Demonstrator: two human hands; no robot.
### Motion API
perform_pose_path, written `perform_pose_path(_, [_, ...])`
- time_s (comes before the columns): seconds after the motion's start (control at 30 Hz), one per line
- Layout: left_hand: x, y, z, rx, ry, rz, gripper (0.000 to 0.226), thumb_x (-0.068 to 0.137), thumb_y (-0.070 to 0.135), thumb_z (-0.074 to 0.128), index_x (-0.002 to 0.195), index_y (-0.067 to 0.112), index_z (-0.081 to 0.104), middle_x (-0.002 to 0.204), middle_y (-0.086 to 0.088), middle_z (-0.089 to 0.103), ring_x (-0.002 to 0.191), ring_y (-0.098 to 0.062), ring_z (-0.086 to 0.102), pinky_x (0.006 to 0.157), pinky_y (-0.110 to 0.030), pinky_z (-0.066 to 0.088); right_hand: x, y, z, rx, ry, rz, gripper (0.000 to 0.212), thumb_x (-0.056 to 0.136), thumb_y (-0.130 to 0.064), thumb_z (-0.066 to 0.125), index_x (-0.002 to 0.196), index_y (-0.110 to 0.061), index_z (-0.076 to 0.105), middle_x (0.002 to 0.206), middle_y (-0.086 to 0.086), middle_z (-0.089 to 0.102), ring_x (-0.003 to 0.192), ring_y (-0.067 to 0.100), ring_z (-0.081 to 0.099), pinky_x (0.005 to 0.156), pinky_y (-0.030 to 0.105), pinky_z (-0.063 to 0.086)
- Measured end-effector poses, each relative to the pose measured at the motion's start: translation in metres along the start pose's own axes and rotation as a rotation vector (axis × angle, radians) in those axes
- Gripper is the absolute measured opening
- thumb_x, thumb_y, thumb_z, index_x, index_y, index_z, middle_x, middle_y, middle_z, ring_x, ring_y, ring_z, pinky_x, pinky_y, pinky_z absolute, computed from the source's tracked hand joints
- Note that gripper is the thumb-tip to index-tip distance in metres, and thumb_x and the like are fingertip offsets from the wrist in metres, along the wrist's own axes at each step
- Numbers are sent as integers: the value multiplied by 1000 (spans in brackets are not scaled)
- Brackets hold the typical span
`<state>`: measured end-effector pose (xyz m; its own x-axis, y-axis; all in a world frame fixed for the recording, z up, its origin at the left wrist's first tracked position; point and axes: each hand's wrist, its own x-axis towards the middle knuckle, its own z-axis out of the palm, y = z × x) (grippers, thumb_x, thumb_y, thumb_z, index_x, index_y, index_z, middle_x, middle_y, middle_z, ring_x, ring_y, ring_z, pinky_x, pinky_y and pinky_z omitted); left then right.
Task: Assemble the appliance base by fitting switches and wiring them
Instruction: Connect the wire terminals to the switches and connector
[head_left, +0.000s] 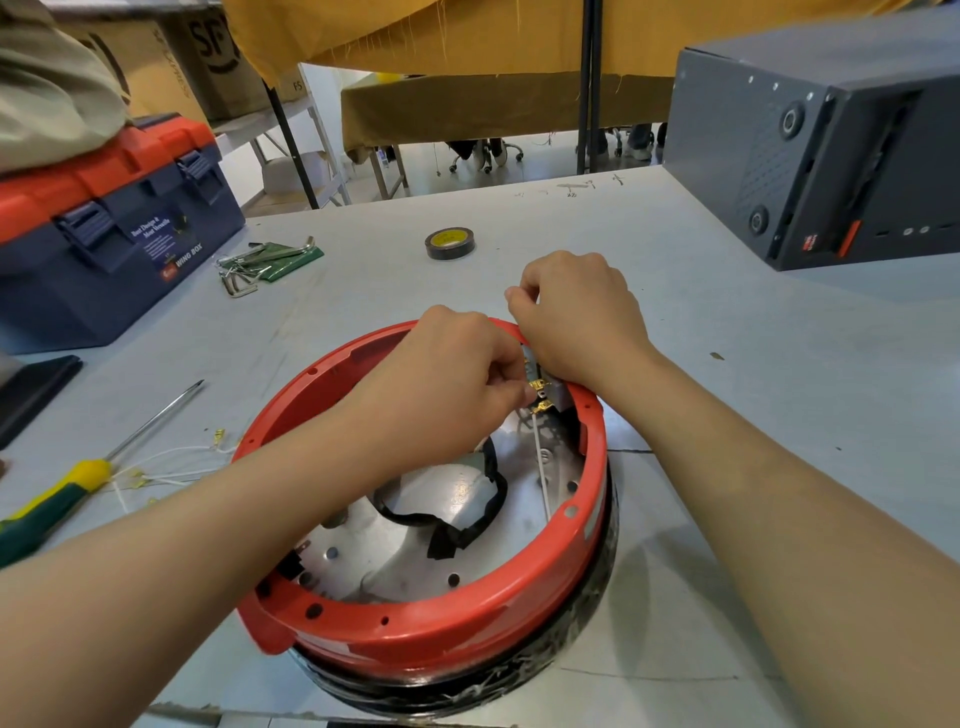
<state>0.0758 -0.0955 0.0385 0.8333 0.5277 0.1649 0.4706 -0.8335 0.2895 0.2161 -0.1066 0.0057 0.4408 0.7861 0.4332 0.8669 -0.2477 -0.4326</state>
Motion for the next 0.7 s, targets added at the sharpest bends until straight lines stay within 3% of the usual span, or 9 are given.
perform_pose_path(0.2, [1,-1,-3,-21,-43,-3,21,86,24,65,69,12,69,58,0,59,53,-10,48,52,-12,34,-1,-1,-1,2,1,-2,24,96,-26,43,81,-13,57,78,6,55,60,18,40,46,22,21])
perform_pose_path(0.4, [1,-2,-3,-18,-42,-18,23,86,23,64,67,12,69,52,5,54,53,-7,47,52,-11,34,-1,-2,-1,-7,-4,0,24,96,-25,44,80,-11,56,77,8,52,67,24,41,46,23,21])
perform_pose_path(0.57, [0,-3,1,-28,-44,-18,22,86,23,64,70,9,69,57,-4,58,53,-14,45,53,-18,33,-1,-2,-1,-10,-7,6,24,96,-25,44,83,-10,58,78,8,51,69,25,41,47,25,22])
perform_pose_path(0.7, [-2,-5,0,-64,-31,-22,20,85,22,63,72,11,71,61,-6,63,63,-17,50,56,-19,35,-1,-2,-1,-8,-6,4,25,96,-26,44,86,-10,60,78,8,52,69,25,43,48,24,23])
